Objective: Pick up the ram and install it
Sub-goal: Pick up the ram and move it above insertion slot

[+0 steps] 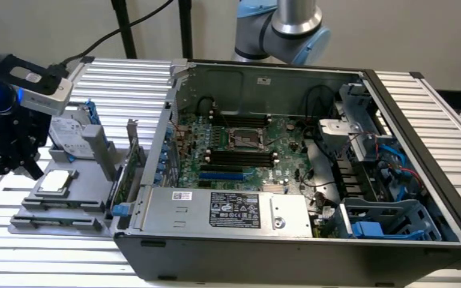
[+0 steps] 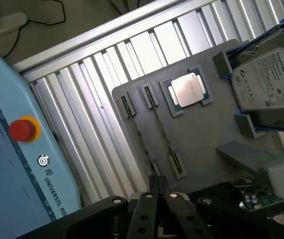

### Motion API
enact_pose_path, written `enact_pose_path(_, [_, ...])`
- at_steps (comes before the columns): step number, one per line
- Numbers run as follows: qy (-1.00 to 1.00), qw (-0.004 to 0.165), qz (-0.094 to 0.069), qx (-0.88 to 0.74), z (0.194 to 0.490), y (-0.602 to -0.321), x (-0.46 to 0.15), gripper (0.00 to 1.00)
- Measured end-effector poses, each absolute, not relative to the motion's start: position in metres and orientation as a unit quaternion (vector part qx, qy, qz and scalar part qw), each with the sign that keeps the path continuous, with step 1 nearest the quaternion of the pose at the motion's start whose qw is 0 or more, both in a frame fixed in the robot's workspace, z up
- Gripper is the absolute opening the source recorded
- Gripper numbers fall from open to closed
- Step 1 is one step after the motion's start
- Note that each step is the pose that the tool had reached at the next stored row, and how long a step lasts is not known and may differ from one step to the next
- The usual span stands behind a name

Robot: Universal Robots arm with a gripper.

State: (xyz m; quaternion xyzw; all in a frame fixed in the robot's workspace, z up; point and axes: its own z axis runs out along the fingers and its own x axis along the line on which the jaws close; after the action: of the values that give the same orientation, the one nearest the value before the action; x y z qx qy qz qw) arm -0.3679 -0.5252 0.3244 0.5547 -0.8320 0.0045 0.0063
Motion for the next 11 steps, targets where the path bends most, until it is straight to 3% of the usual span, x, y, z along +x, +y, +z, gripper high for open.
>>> enact_pose_path(11, [-0.772, 0.006, 0.005, 0.635, 0.3175, -0.5252, -0.3679, 0.11])
